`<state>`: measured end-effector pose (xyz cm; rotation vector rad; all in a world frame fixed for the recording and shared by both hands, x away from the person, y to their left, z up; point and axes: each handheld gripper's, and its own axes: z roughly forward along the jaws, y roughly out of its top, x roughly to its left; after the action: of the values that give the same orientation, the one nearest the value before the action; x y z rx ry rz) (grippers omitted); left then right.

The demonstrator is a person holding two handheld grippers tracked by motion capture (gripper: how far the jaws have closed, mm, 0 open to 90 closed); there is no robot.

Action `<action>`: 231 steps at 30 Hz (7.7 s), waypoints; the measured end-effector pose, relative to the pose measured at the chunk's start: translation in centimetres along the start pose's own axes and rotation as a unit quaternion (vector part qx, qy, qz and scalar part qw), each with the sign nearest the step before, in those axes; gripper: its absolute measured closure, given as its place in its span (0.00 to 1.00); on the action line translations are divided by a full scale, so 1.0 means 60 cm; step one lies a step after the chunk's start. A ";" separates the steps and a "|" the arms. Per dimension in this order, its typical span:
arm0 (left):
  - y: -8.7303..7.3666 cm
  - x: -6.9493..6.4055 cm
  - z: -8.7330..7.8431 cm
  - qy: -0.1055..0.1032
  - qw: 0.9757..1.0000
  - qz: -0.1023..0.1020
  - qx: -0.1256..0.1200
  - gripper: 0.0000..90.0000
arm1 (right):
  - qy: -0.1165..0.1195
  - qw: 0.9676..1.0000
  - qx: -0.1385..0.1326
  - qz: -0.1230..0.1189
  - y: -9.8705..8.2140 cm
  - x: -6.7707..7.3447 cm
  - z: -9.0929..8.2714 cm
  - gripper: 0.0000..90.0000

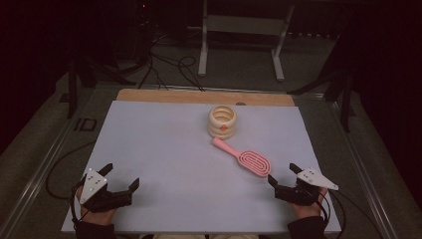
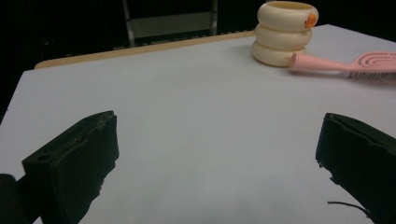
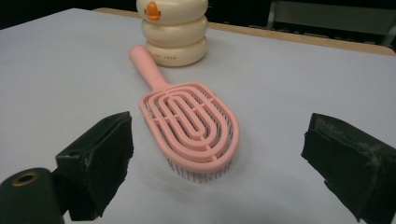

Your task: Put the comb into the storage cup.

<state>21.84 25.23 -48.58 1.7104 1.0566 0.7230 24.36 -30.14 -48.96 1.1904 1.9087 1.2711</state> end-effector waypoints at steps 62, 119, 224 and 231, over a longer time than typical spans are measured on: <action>-0.003 -0.002 0.002 0.015 1.000 -0.004 -0.003 0.00 | 0.026 0.999 0.036 0.007 0.110 0.030 0.045 0.10; -0.004 -0.002 0.006 0.016 1.000 -0.005 -0.003 0.00 | 0.053 0.995 0.081 -0.020 0.184 0.083 0.153 0.13; -0.004 0.001 0.006 0.021 1.000 -0.004 0.000 0.00 | 0.061 0.954 0.291 -0.043 0.104 0.119 0.247 0.99; -0.004 0.002 0.005 0.021 1.000 -0.005 0.000 0.00 | 0.055 0.954 0.289 -0.049 0.102 0.110 0.227 0.99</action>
<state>22.07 25.22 -48.95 1.6964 1.0926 0.7552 34.62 -17.44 -48.60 1.2911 2.4897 0.7523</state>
